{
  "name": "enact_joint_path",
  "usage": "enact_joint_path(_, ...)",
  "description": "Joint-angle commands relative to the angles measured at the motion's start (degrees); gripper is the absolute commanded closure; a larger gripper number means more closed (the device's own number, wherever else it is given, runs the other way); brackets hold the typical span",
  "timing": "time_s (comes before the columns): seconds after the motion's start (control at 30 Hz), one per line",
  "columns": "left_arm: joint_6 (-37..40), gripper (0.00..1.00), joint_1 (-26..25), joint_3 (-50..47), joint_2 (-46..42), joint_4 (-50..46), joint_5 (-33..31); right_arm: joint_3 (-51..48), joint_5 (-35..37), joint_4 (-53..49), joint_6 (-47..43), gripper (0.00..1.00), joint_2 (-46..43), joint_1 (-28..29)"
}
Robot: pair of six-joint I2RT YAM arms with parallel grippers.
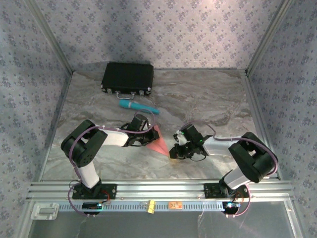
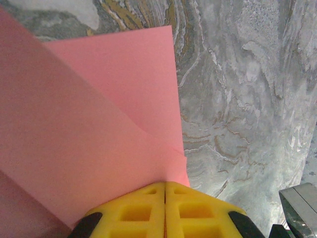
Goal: Fold a paper plane with a square sheet of paper (pick it up from the middle)
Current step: Fourth fold the wing at the center of the table.
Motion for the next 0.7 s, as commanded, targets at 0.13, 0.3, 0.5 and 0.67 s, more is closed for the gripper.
enact_joint_path(0.13,0.98,0.92,0.19,-0.83,1.25,-3.86,-2.1,1.72,0.52,-8.8,0.56,0.93,-6.2,-0.15)
enact_joint_path(0.3,0.99,0.92,0.16,-0.83,1.23,-3.74,-2.06,8.04,-1.93,-12.04,-3.3,0.93,-5.03,-0.2)
enact_joint_path(0.5,0.93,0.92,0.15,-1.09,1.14,-3.46,-2.1,14.5,-0.34,-9.82,-2.68,0.93,2.69,0.04)
enact_joint_path(0.67,0.91,0.92,0.13,-1.0,1.41,-3.26,-1.84,18.25,1.92,-7.41,-1.74,0.93,8.5,1.07)
